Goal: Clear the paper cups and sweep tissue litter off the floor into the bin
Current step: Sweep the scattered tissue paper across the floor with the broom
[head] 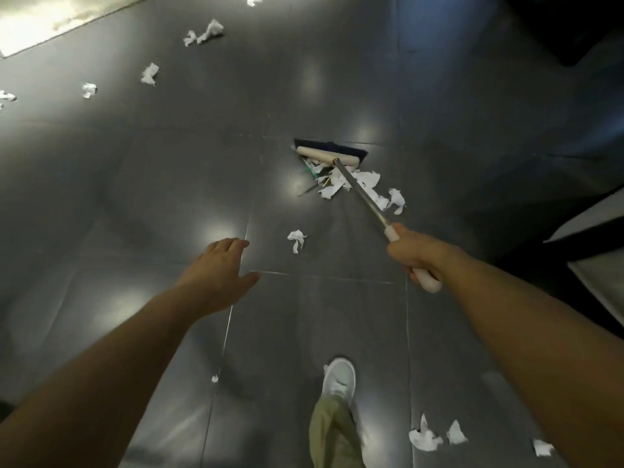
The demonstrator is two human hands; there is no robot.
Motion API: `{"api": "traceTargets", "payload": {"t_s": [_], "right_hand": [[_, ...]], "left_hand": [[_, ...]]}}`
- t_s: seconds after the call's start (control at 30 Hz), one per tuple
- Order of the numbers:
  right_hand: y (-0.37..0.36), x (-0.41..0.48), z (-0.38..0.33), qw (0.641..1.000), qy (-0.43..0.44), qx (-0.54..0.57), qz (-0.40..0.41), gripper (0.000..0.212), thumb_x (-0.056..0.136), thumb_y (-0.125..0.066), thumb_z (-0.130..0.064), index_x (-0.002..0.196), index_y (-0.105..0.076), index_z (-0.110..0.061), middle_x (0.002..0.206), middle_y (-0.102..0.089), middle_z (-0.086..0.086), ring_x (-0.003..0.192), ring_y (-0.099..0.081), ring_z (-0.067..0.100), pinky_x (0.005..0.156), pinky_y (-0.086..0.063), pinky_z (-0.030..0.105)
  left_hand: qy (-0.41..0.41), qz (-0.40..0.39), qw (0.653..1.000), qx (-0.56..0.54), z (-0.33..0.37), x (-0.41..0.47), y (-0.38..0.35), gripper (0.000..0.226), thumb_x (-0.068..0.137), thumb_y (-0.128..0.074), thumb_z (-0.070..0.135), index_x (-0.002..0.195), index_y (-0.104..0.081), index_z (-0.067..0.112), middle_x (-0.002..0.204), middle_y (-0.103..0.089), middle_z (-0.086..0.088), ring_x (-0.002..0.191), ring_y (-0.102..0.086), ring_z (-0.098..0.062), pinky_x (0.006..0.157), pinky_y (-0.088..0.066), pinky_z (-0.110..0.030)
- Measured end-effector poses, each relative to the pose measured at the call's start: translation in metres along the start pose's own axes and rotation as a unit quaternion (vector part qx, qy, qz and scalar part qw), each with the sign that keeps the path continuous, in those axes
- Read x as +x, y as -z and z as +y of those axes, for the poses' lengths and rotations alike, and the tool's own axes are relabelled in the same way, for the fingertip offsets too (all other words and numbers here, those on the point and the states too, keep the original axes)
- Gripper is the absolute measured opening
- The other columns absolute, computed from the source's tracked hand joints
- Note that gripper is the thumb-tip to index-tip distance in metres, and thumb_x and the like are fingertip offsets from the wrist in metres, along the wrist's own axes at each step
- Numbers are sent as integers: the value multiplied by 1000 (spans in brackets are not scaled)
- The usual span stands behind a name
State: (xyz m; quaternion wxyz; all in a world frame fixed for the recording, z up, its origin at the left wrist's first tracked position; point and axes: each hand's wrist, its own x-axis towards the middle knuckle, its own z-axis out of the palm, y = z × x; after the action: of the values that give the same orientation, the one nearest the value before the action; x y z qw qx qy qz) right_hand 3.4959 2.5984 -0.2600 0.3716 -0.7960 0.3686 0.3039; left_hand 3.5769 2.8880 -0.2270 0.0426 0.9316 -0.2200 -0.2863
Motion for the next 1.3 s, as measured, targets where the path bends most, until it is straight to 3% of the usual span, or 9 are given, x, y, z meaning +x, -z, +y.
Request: {"api": "traceTargets", "payload": {"t_s": [0.17, 0.27, 0.4, 0.5, 0.67, 0.77, 0.97, 1.13, 1.3], "right_hand": [[-67, -90, 71, 1000, -16, -12, -5, 62, 94, -35, -15, 149, -17, -38, 121, -48, 16, 70, -52, 22, 49, -44, 26], [-104, -141, 116, 1000, -23, -13, -12, 65, 94, -36, -15, 151, -15, -39, 129, -48, 16, 93, -59, 29, 72, -51, 32], [-134, -197, 158, 999, -25, 31, -19, 66, 94, -36, -11, 151, -14, -38, 114, -46, 12, 61, -46, 19, 45, -36, 22], [-143, -230, 187, 998, -15, 54, -2, 62, 94, -39, -12, 149, -25, -37, 121, -53, 11, 59, -39, 12, 45, -32, 20], [-135, -261, 215, 985, 3, 161, 55, 39, 96, -45, -27, 131, -51, -42, 74, -54, 3, 51, -44, 17, 42, -37, 22], [-119, -254, 219, 984, 27, 146, 102, 41, 94, -50, -30, 133, -50, -42, 74, -56, 2, 54, -49, 20, 51, -43, 24], [-71, -213, 226, 969, 35, 190, 157, 46, 96, -53, -22, 141, -45, -28, 67, -51, 3, 49, -45, 16, 33, -36, 18], [-39, -176, 235, 971, 18, 190, 143, 47, 98, -51, -17, 144, -40, -14, 65, -46, 9, 50, -41, 19, 37, -38, 25], [-37, -147, 250, 977, 1, 181, 110, 41, 101, -46, -13, 141, -41, -9, 69, -42, 7, 55, -36, 15, 28, -31, 10]], "left_hand": [[-2, -5, 1000, -2, 3, -83, -46, 65, 93, -54, 38, 146, -27, 12, 152, -29, -8, 139, -25, -25, 113, -23, -35], [-1, -12, 1000, -1, 12, -133, -68, 66, 93, -54, 37, 147, -26, 12, 152, -27, -7, 140, -24, -25, 113, -24, -36], [-3, -22, 1000, -10, 31, -185, -87, 65, 93, -53, 36, 147, -25, 12, 153, -27, -8, 140, -24, -26, 112, -25, -36], [-17, -23, 1000, -11, 48, -212, -97, 64, 94, -53, 36, 147, -25, 12, 153, -26, -8, 140, -23, -25, 112, -24, -35], [-25, -10, 1000, -6, 69, -233, -109, 64, 94, -53, 37, 147, -26, 12, 151, -29, -8, 139, -25, -26, 111, -25, -34], [-21, 10, 1000, -12, 78, -242, -115, 64, 93, -53, 39, 146, -28, 13, 150, -32, -8, 138, -26, -26, 110, -25, -33], [7, 35, 999, -34, 89, -267, -126, 65, 93, -54, 38, 147, -27, 13, 152, -29, -7, 139, -26, -24, 111, -26, -34], [42, 24, 998, -43, 88, -285, -153, 65, 93, -53, 40, 147, -26, 15, 153, -29, -5, 139, -27, -22, 112, -27, -35], [69, 16, 995, -66, 81, -293, -191, 66, 93, -53, 40, 147, -26, 14, 152, -30, -3, 138, -28, -20, 111, -27, -32]]}}
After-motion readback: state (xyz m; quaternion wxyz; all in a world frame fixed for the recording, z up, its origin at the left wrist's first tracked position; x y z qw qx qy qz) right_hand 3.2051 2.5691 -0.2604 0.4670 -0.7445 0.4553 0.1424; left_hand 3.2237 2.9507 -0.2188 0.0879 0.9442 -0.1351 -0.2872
